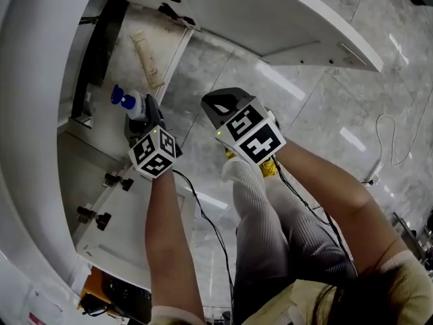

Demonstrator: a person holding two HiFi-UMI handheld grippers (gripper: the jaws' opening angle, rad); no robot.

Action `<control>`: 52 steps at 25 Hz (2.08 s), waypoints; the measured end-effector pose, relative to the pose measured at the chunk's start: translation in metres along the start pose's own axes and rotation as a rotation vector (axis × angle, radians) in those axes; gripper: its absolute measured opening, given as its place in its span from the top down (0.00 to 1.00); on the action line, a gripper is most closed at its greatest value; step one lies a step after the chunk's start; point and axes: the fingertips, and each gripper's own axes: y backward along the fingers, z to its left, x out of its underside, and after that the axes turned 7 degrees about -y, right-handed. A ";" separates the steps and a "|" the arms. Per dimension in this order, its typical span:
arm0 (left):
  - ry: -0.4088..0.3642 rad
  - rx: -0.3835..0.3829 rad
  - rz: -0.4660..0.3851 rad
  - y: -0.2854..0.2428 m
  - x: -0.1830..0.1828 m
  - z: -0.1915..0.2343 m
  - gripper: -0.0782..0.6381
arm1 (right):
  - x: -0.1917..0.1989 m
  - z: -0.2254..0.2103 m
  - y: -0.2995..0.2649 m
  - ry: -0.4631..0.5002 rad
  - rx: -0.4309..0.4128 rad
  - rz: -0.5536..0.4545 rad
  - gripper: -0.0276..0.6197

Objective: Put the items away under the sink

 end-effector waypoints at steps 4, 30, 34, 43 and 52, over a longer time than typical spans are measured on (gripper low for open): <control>0.044 -0.025 -0.017 -0.018 0.002 0.013 0.57 | 0.006 -0.003 -0.012 -0.011 -0.012 0.006 0.92; 0.130 -0.126 -0.155 -0.079 0.003 0.040 0.57 | 0.032 -0.021 -0.050 -0.016 -0.055 0.001 0.92; 0.134 -0.129 -0.172 -0.086 0.002 0.037 0.57 | 0.035 -0.025 -0.050 -0.027 -0.059 -0.001 0.92; 0.133 -0.138 -0.196 -0.102 -0.003 0.044 0.57 | 0.040 -0.030 -0.049 -0.040 -0.071 -0.008 0.92; 0.179 -0.147 -0.199 -0.112 0.000 0.055 0.57 | 0.048 -0.029 -0.052 -0.032 -0.074 0.005 0.92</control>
